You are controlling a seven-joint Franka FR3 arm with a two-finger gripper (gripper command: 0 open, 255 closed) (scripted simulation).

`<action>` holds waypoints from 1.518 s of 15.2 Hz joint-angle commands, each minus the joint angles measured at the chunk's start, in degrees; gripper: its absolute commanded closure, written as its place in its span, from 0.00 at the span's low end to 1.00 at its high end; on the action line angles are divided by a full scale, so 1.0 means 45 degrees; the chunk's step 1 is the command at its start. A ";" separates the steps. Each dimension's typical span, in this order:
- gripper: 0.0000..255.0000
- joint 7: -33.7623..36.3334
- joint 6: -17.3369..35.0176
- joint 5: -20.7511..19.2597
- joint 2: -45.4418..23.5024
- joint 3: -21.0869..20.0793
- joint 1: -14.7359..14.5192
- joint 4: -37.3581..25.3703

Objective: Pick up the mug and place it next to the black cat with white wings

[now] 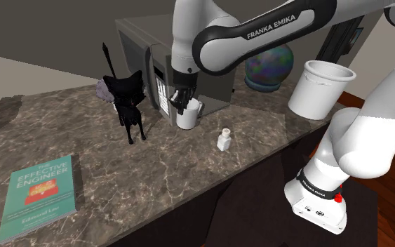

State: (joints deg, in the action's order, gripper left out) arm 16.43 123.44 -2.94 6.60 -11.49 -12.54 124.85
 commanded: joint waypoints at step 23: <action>0.00 0.0198 -0.0198 -0.0130 -0.0884 -0.0128 0.0358 0.0834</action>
State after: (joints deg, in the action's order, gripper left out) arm 17.28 123.77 -3.68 2.29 -11.98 -10.84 129.47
